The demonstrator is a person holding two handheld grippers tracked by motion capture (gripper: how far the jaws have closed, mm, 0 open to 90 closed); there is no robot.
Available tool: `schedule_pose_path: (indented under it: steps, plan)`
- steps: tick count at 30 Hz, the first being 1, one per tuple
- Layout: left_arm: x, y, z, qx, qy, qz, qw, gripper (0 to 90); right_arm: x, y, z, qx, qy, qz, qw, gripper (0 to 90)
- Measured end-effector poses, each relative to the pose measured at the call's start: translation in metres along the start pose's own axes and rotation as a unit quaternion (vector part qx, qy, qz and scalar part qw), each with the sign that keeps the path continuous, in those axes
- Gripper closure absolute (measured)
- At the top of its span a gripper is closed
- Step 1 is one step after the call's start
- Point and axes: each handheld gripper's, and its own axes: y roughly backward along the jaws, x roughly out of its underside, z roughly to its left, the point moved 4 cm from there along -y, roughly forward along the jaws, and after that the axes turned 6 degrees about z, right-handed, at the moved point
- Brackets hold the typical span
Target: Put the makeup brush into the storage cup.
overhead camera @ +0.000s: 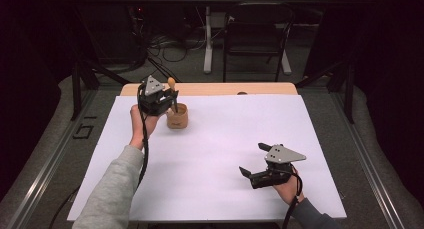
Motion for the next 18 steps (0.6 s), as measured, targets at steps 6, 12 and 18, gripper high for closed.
schedule_pose_path:
  steps: [6, 12, 18]
  plan:
    - [0.002, -0.005, 0.002, -0.003, 0.004, 0.004, 1.0, 77.6, 0.0, -0.001, 0.0, -0.002, 0.0, -0.001, 1.0, 0.1]
    - [0.004, -0.009, 0.003, -0.004, 0.008, 0.007, 0.9999, 77.5, 0.0, -0.001, 0.001, -0.002, 0.001, -0.001, 1.0, 0.1]
    - [0.006, -0.012, 0.005, -0.006, 0.007, 0.015, 0.9998, 77.4, 0.0, -0.001, 0.0, -0.003, 0.001, 0.0, 1.0, 0.1]
